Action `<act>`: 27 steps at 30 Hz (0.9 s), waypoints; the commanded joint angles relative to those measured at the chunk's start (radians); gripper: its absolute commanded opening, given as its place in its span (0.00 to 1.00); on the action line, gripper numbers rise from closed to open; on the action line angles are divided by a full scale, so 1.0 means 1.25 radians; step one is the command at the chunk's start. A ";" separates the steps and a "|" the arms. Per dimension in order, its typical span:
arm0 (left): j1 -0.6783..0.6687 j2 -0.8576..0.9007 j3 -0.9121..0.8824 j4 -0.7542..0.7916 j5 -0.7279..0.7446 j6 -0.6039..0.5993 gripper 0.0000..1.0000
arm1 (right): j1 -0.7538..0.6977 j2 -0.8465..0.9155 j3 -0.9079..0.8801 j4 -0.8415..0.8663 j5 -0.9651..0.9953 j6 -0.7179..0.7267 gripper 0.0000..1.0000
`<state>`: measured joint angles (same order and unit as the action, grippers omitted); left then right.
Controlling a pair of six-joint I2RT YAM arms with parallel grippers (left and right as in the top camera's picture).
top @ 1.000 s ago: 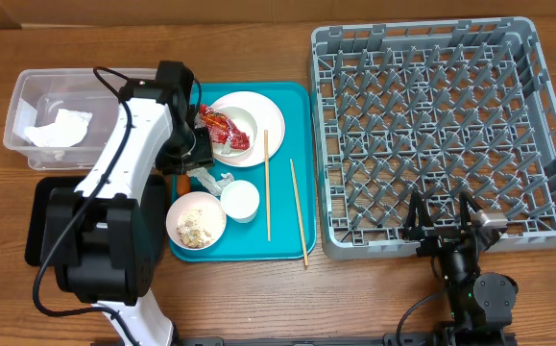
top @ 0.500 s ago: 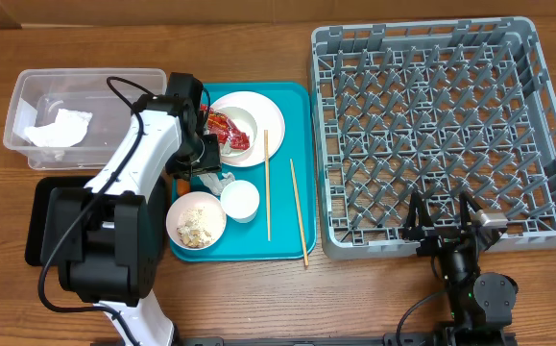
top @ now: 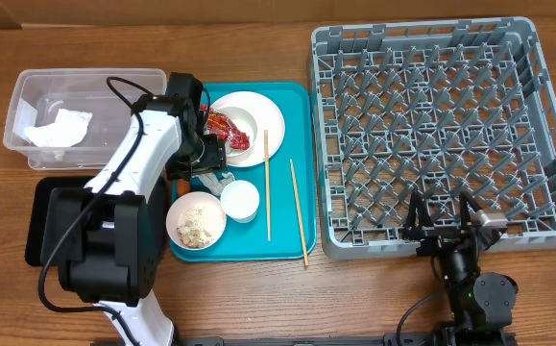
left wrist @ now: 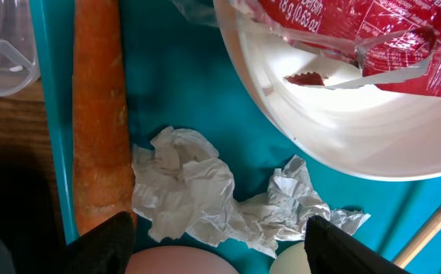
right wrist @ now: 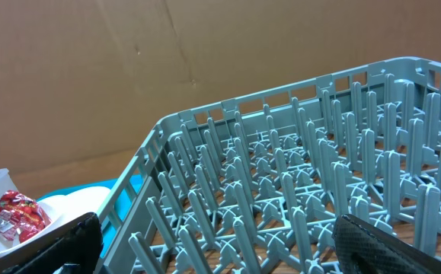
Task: Sort waste into correct bins and load items into the dishwasher
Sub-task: 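Move the left gripper back and grasp the second crumpled tissue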
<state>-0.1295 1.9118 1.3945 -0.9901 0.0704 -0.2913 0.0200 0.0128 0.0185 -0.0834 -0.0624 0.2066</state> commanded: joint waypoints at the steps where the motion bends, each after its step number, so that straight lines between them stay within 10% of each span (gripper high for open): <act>1: -0.003 -0.001 -0.012 0.001 -0.006 -0.003 0.74 | -0.002 -0.007 -0.008 0.002 0.007 0.003 1.00; 27: -0.008 0.000 -0.072 0.078 -0.023 -0.025 0.48 | -0.002 -0.007 -0.008 0.002 0.007 0.003 1.00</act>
<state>-0.1314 1.9118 1.3201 -0.8967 0.0547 -0.3122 0.0204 0.0128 0.0185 -0.0837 -0.0624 0.2062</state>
